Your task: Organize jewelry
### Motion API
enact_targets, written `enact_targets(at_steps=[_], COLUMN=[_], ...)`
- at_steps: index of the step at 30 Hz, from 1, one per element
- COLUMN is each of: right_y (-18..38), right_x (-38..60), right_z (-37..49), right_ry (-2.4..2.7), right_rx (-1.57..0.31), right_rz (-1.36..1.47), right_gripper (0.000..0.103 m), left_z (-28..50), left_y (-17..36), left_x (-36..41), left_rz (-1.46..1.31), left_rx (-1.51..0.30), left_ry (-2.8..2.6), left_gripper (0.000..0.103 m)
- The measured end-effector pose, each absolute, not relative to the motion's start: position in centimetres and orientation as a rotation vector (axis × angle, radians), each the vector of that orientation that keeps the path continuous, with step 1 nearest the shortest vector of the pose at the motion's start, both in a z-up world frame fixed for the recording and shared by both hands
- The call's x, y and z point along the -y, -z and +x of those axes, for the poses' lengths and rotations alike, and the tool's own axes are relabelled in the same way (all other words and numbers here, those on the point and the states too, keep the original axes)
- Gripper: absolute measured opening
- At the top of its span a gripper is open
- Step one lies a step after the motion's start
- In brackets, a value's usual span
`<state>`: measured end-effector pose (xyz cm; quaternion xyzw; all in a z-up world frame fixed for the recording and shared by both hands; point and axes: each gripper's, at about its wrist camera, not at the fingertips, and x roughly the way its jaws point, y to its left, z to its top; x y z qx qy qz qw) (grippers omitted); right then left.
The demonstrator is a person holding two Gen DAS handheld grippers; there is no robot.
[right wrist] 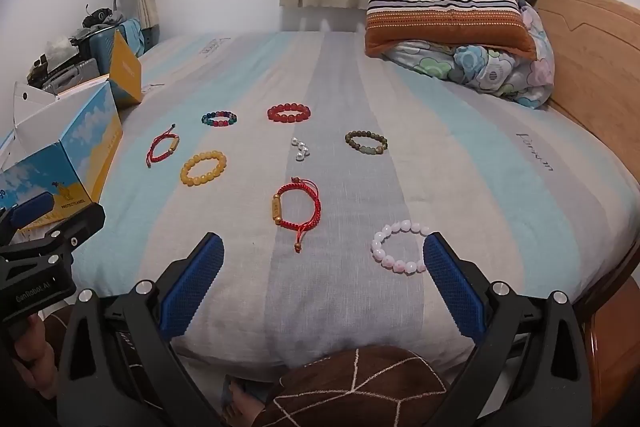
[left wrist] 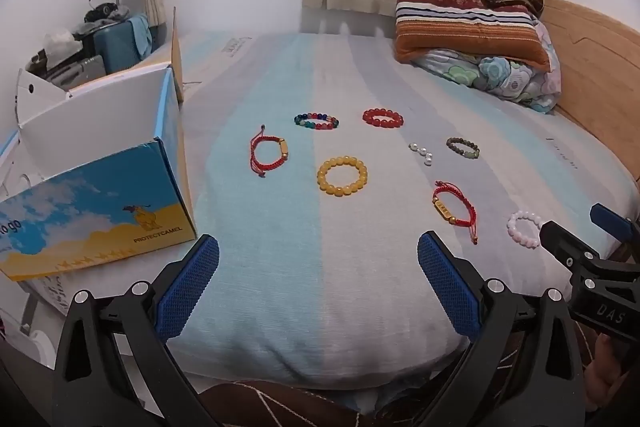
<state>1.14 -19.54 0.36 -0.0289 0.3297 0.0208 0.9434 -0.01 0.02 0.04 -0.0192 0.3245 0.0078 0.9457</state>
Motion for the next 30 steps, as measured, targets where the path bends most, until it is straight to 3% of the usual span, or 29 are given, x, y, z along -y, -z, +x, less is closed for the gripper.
enact_targets(at_steps=[30], right_y=[-0.1], right_x=[19.5], right_z=[1.2], right_ry=[-0.043], right_rx=[-0.679], right_rz=[-0.049], right_gripper=[0.096], left_z=[-0.2], left_y=[-0.2], left_x=[0.6], left_rz=[-0.017], left_rx=[-0.665], left_ry=[-0.028], left_gripper=[0.097])
